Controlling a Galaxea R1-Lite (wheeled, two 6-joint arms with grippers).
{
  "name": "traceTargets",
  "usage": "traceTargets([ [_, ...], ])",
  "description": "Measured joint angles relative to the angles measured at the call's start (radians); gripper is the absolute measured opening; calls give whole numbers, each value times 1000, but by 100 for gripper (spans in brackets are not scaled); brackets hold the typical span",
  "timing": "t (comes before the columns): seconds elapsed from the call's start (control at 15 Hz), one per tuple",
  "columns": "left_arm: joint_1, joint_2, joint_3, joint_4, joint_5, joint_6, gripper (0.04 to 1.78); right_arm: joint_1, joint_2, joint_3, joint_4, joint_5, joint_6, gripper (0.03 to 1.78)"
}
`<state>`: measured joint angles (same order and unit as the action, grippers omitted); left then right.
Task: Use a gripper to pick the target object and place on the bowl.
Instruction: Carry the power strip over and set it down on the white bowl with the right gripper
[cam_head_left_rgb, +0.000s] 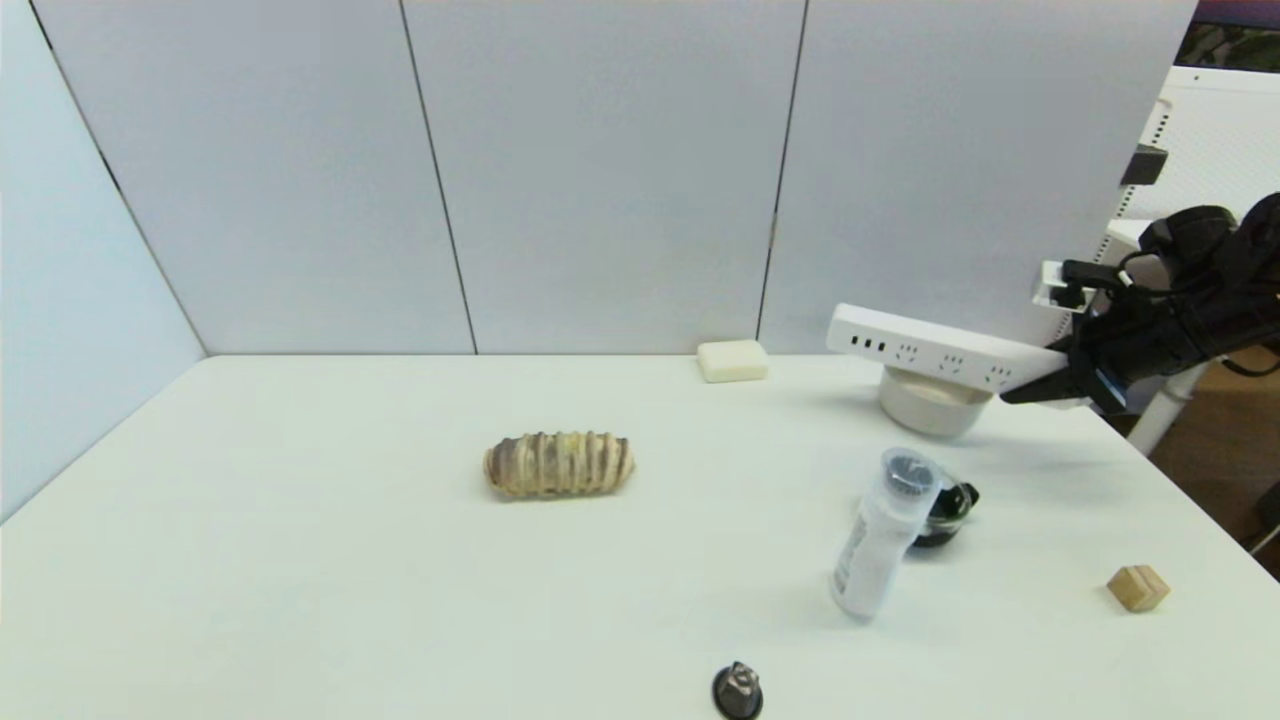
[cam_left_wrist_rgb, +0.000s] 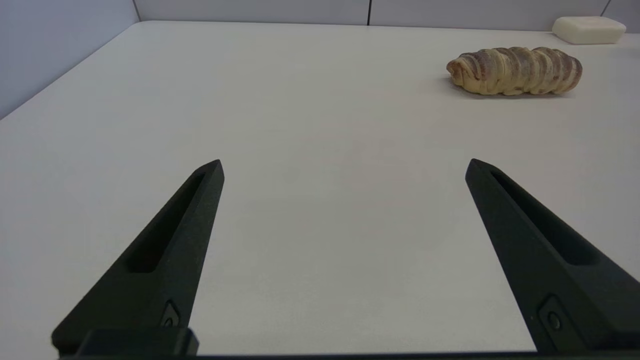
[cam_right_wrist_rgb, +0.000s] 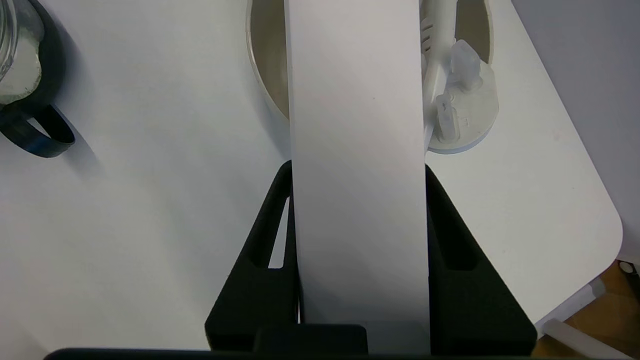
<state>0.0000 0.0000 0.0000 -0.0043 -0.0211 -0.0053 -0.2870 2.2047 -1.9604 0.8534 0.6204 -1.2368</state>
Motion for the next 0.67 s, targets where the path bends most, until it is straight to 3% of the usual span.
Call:
traceTargets([
  [0.4, 0, 0, 0, 0, 0, 0, 171, -1, 11, 0, -4, -34, -1, 62],
  [0.67, 0, 0, 0, 0, 0, 0, 171, -1, 15, 0, -3, -35, -1, 62],
])
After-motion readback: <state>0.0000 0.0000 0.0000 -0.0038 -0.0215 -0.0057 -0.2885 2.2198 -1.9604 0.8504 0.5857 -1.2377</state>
